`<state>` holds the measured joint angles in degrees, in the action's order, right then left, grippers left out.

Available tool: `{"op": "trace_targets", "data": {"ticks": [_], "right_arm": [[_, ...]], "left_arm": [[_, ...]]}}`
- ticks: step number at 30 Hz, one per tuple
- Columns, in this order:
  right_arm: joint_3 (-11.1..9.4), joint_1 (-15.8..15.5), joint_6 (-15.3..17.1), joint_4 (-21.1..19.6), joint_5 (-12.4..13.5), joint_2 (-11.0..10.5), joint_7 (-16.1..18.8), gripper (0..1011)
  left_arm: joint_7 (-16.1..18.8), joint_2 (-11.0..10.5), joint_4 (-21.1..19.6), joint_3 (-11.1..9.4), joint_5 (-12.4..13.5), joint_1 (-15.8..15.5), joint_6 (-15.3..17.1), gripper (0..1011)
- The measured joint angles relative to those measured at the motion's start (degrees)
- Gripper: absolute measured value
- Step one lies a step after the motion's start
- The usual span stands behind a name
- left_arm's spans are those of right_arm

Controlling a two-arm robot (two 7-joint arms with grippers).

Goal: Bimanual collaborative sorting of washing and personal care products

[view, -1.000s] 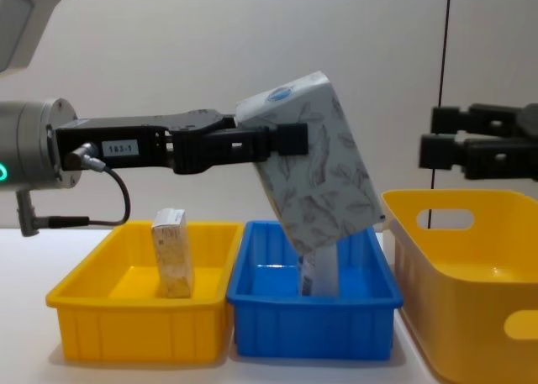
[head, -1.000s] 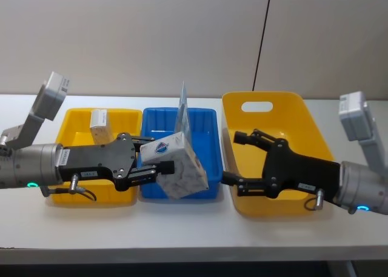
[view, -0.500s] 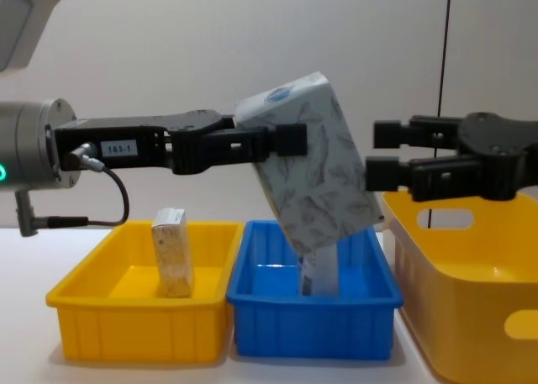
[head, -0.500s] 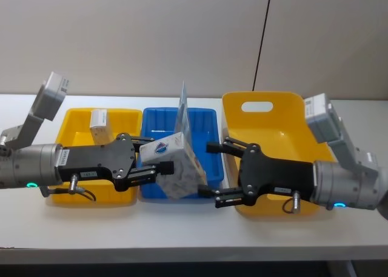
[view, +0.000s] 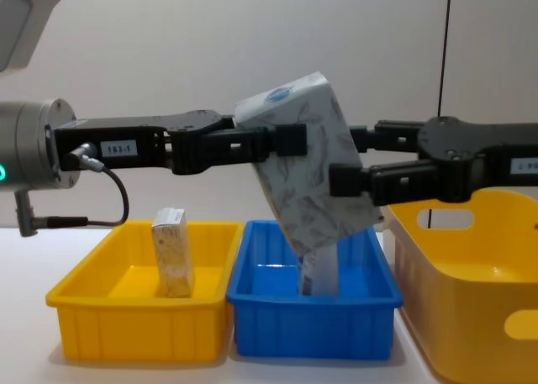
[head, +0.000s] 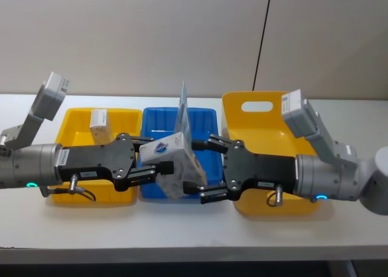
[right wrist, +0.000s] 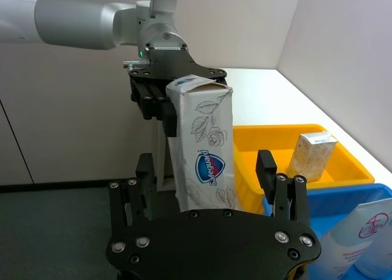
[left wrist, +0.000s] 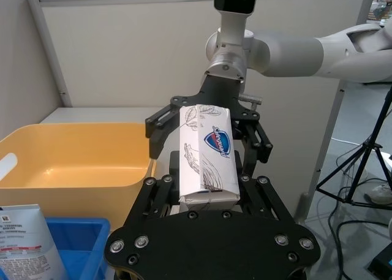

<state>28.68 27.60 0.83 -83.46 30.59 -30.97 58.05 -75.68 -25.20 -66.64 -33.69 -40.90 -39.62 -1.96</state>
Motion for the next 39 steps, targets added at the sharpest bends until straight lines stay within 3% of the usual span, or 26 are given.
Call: {"op": "trace_targets", "data": {"ticks": [20,30,38,39], "right_arm": [[3.70,4.06,0.00,3.79,-1.60,2.26,0.66,994],[5.06,5.26,-0.26,4.55,-2.48,2.43,0.83,750],[5.58,5.65,-0.47,4.76,-2.85,2.46,0.86,451],[5.66,5.72,-0.50,4.79,-2.89,2.47,0.91,451]], "left_arm": [[0.00,0.00,0.00,0.00,0.01,0.00,-0.01,378],[0.00,0.00,0.00,0.00,0.00,0.00,-0.01,378],[0.01,0.00,0.00,0.00,0.01,0.00,-0.01,378],[0.01,0.00,0.00,0.00,0.01,0.00,-0.01,378]]}}
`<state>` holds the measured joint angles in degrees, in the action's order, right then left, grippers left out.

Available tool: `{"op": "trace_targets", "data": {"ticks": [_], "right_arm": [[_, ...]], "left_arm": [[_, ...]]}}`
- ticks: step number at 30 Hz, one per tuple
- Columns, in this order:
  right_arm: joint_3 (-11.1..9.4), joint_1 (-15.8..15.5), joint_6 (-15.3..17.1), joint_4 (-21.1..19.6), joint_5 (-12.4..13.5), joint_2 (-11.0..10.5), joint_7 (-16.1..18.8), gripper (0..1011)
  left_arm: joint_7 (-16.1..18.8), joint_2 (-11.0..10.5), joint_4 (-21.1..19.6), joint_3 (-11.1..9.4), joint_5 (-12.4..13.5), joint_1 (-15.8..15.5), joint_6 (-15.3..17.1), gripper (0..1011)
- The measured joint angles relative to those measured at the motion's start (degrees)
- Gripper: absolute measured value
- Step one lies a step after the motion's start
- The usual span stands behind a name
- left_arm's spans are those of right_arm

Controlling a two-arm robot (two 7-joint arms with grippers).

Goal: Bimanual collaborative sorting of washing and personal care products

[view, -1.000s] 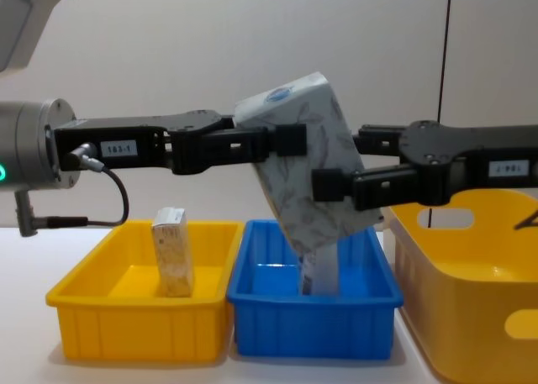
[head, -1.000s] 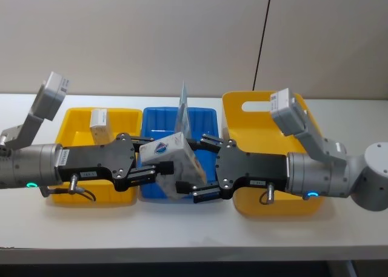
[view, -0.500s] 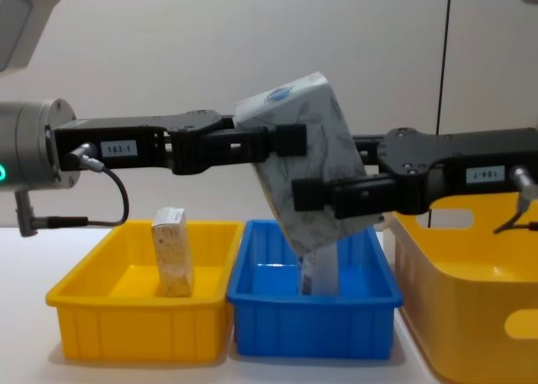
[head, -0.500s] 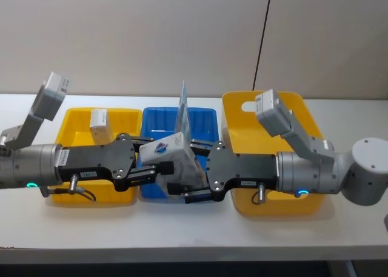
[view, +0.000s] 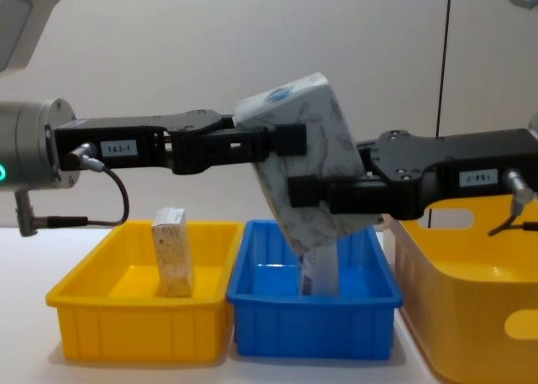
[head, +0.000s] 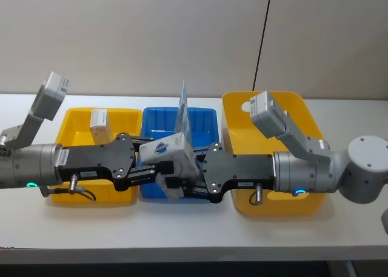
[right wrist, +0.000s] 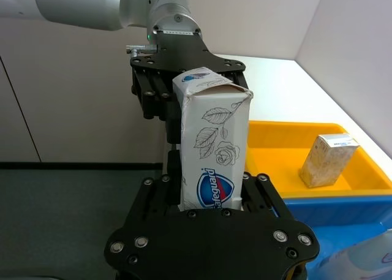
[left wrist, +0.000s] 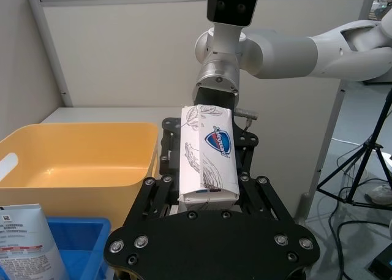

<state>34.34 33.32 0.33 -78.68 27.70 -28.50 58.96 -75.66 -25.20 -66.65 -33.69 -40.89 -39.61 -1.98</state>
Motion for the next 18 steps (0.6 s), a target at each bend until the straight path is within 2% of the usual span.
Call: {"op": "trace_targets", "data": {"ticks": [2,4,15,18], "right_arm": [[0.12,0.06,-0.06,0.03,-0.04,0.01,0.04,385],[0.16,0.09,-0.09,0.05,-0.05,0.01,0.04,364],[0.37,0.29,-0.19,0.15,-0.20,0.01,-0.05,360],[0.38,0.31,-0.19,0.19,-0.26,0.01,-0.14,353]], "left_arm": [[0.02,0.00,0.01,0.00,0.01,0.00,0.00,378],[0.02,0.00,0.01,0.01,0.00,0.00,0.00,378],[0.04,-0.01,0.01,0.01,0.01,0.00,0.00,379],[0.01,0.03,0.00,-0.01,0.00,0.00,0.00,464]]}}
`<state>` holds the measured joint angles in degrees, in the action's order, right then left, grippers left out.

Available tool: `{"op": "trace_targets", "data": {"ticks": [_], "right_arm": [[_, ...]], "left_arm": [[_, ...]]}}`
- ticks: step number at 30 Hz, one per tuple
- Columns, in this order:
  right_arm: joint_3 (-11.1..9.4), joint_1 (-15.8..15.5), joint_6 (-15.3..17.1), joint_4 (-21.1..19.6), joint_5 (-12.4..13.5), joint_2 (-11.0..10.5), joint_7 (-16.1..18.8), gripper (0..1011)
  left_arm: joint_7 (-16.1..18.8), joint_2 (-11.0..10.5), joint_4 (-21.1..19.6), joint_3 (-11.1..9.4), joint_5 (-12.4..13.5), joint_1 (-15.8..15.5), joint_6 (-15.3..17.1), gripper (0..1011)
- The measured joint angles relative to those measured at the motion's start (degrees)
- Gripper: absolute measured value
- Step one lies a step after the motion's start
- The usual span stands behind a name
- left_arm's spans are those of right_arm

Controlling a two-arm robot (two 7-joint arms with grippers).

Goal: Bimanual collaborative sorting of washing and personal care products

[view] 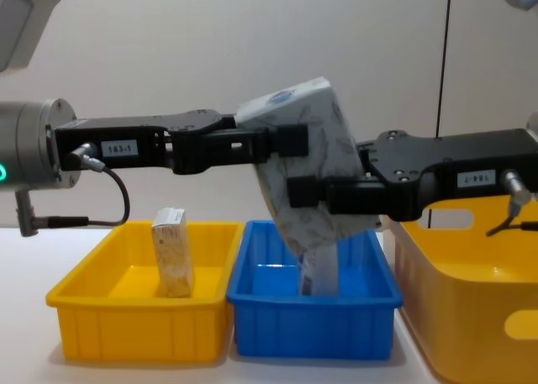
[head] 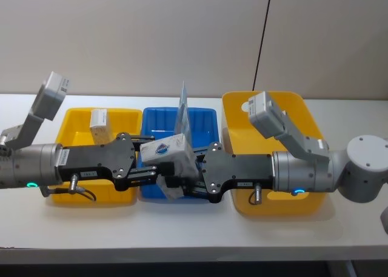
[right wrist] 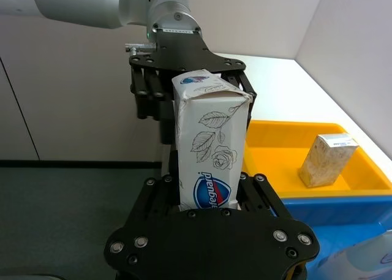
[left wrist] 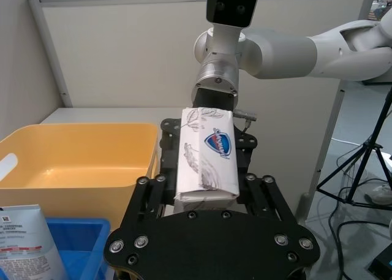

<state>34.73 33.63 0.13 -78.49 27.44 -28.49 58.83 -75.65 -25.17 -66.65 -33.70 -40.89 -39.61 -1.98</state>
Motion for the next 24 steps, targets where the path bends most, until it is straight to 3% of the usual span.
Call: {"op": "trace_targets", "data": {"ticks": [19,24], "right_arm": [[0.11,0.09,-0.03,0.03,-0.07,0.00,-0.05,353],[0.12,0.10,-0.03,0.03,-0.07,-0.02,-0.04,353]], "left_arm": [[-0.03,-0.03,-0.01,0.01,-0.01,0.00,0.00,1001],[-0.02,-0.03,0.01,0.01,0.00,0.00,0.00,1001]]}}
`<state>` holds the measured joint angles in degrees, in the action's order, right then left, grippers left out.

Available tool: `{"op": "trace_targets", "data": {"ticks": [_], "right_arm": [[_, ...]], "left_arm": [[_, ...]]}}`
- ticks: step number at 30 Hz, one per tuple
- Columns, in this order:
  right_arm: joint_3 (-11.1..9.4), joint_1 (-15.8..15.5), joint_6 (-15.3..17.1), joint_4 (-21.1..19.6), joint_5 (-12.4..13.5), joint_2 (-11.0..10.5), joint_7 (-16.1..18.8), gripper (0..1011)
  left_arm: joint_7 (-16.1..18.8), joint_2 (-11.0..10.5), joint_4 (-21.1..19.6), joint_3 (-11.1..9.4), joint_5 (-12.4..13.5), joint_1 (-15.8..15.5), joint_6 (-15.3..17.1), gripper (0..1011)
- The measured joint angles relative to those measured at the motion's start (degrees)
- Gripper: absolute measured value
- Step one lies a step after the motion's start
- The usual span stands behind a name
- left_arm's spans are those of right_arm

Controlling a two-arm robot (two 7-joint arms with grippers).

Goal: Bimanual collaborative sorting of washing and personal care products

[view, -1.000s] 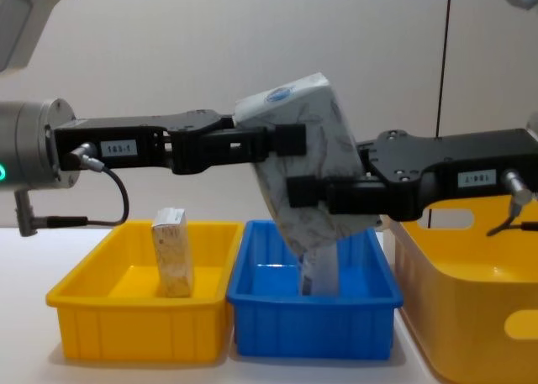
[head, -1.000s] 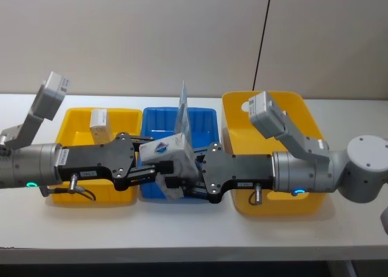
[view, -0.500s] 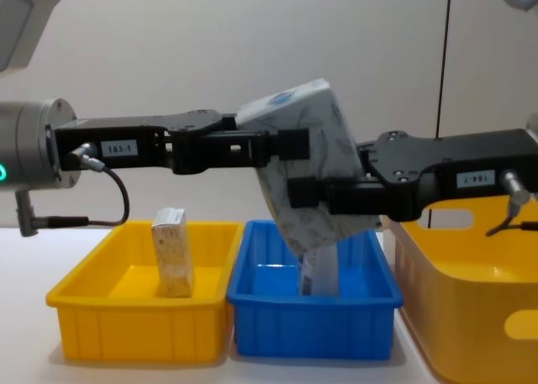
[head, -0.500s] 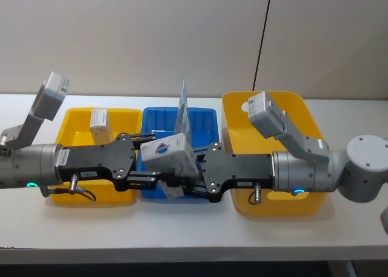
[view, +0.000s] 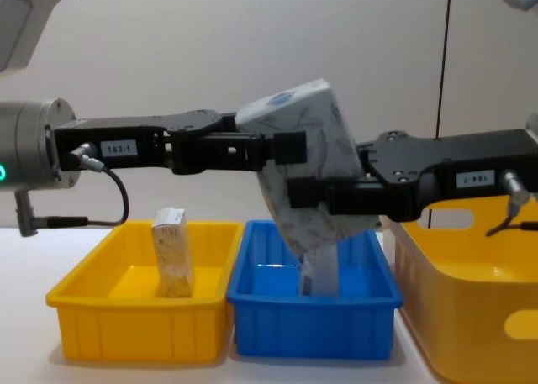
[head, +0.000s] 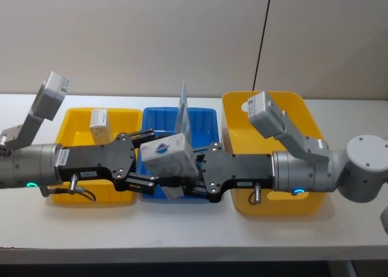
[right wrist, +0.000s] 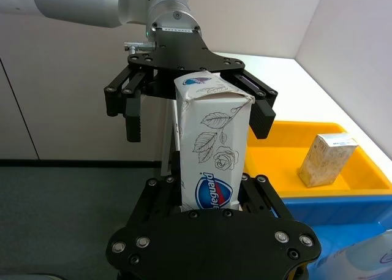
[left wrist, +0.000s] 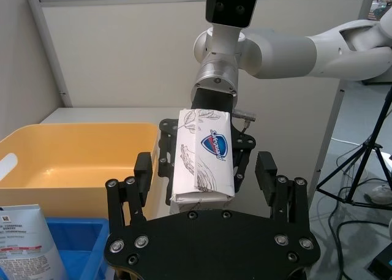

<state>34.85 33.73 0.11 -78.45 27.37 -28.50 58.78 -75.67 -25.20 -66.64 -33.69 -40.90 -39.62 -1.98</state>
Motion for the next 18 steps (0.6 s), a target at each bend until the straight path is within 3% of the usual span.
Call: {"op": "trace_targets", "data": {"ticks": [18], "right_arm": [[0.32,-0.22,1.29,-0.92,0.88,-1.73,0.59,353]], "left_arm": [[0.01,0.00,0.00,0.00,0.01,0.00,0.00,1002]]}}
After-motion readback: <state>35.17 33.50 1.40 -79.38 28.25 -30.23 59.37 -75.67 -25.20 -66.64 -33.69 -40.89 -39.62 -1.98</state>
